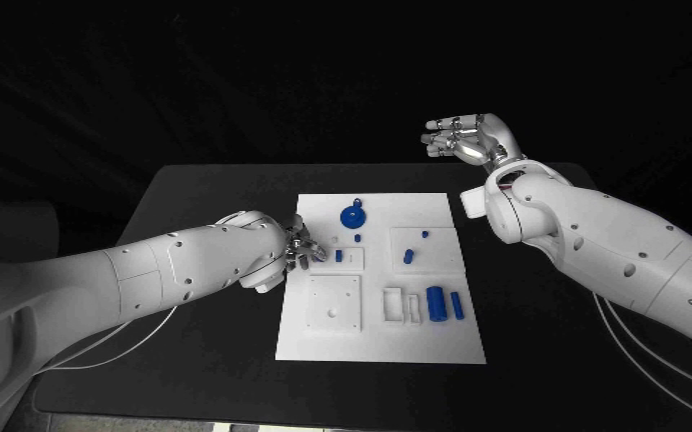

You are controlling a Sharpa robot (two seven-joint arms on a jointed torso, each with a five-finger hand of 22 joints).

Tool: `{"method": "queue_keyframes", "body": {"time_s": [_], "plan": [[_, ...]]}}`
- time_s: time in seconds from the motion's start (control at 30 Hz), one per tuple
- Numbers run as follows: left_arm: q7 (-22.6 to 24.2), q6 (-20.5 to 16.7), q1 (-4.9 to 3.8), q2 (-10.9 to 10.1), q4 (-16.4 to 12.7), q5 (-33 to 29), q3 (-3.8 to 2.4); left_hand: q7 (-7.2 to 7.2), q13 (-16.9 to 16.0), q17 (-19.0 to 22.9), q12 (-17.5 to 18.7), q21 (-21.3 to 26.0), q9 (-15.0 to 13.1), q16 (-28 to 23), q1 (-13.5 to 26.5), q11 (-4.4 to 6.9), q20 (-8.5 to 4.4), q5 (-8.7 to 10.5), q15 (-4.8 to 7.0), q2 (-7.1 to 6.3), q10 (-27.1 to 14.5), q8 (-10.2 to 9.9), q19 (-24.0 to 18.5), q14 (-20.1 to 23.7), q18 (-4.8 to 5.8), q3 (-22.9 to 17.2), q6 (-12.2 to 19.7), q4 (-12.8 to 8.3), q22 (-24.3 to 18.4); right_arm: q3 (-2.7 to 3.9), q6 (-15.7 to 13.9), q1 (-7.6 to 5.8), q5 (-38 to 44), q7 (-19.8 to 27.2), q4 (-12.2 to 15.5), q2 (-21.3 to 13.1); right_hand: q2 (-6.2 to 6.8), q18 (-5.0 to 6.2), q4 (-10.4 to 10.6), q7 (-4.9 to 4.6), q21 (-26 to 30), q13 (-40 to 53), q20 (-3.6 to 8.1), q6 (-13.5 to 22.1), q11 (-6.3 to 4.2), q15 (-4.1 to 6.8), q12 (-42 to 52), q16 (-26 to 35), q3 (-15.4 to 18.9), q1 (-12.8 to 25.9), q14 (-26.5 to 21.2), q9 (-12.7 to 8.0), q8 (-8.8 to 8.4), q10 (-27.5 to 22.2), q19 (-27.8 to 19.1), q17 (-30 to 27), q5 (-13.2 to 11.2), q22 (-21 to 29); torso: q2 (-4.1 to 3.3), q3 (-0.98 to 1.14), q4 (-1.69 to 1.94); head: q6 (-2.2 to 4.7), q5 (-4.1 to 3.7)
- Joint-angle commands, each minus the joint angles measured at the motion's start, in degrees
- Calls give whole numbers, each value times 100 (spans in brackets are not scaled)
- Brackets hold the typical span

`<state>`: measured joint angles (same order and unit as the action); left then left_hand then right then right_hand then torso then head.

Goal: Assemble the parts on the task board

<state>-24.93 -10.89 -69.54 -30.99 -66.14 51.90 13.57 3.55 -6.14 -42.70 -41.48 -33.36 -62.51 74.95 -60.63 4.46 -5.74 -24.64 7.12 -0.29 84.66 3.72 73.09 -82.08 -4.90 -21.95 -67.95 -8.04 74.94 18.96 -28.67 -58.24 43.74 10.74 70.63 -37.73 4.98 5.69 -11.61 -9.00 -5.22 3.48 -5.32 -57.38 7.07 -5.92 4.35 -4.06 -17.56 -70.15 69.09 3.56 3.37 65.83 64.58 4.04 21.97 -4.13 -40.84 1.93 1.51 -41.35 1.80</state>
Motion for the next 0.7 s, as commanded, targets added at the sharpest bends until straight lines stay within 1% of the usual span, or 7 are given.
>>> {"method": "queue_keyframes", "body": {"time_s": [0.03,0.07,0.57,0.7], "plan": [[-124,224,34,34,4,27,21,-573,0,1,2,26,-17,-24,-111,44,12,59,16,178,220,19,1,1,3,51,-669,-4,101,1,83,4,8,39,4,6,-11,27,11,1,38,-8,-10,5,-12,-10,-19,16,-33,70,-38,-4,14,-23,-9,-9,33,5,0,2,-1,-1,11],[-126,227,34,40,7,27,21,-574,0,6,0,27,23,-26,-117,43,11,75,14,185,220,21,1,2,9,72,-685,2,102,1,84,4,8,39,3,7,-11,27,11,1,38,-8,-10,5,-12,-10,-19,16,-33,70,-38,-4,14,-23,-9,-9,33,5,1,3,-2,-2,10],[-151,211,34,132,70,49,21,-584,-2,-4,-4,27,37,-20,-119,45,5,109,20,199,220,28,6,1,12,99,-721,24,102,1,91,5,8,39,-6,24,-11,27,11,1,38,-8,-10,5,-12,-10,-19,16,-33,70,-38,-4,14,-23,-9,-9,33,5,-3,6,-4,5,17],[-157,244,34,154,87,54,21,-584,-2,-3,-4,27,37,-21,-120,45,5,110,20,199,220,28,6,1,12,100,-721,24,101,1,94,6,8,37,-8,26,-11,27,11,1,38,-8,-10,5,-12,-10,-19,16,-33,70,-38,-4,14,-23,-9,-9,33,5,-3,9,-4,-3,15]]}}
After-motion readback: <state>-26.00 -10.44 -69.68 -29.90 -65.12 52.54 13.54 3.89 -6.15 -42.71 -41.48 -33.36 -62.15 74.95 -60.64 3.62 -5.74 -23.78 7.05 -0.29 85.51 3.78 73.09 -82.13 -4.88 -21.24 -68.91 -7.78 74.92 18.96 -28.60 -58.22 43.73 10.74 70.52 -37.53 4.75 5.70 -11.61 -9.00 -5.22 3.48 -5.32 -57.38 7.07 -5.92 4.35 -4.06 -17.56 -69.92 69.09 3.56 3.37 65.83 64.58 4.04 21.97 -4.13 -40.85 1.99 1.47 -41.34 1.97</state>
